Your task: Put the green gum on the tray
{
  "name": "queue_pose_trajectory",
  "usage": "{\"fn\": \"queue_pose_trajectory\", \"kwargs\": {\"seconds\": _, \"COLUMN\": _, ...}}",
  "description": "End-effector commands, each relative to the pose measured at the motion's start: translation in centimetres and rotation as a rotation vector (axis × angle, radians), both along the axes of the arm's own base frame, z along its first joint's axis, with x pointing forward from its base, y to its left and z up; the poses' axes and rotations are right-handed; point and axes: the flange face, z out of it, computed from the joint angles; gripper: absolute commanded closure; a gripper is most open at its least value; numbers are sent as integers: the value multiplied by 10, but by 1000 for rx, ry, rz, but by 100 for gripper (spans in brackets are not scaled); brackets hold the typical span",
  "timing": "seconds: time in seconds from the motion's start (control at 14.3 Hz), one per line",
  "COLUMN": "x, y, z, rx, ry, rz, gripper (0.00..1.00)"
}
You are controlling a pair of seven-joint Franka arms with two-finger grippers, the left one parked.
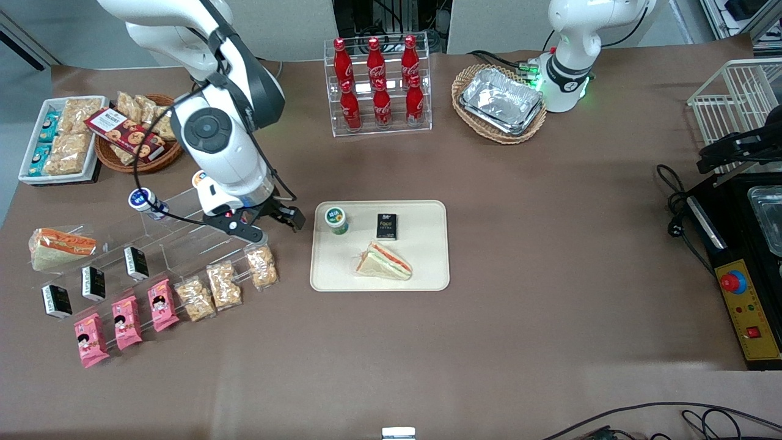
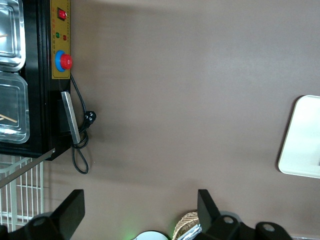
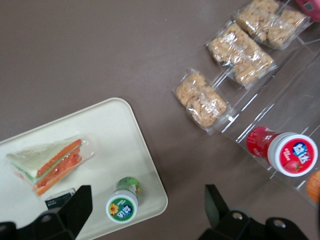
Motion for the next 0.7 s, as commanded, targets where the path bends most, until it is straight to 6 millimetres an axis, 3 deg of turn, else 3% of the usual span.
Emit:
{"fn": "queue_pose_trajectory", "kwargs": {"seconds": 0.0, "x": 19, "y": -36, "z": 29, "rx": 9, "ry": -8, "rz": -43, "gripper": 0}}
{"fn": "queue_pose_trajectory", "kwargs": {"seconds": 0.14, "x": 20, "y": -74, "z": 54, "rx": 58, "ry": 23, "rz": 30, "gripper": 0}}
{"fn": "queue_pose_trajectory", "kwargs": {"seconds": 0.35, "x": 13, "y": -156, "z": 97, "rx": 61, "ry": 32, "rz": 101, "gripper": 0}}
{"fn": "queue_pose_trajectory", "kwargs": {"seconds": 0.63, "x": -1, "y": -264, "z": 137, "rx": 78, "ry": 4, "rz": 233, "gripper": 0}}
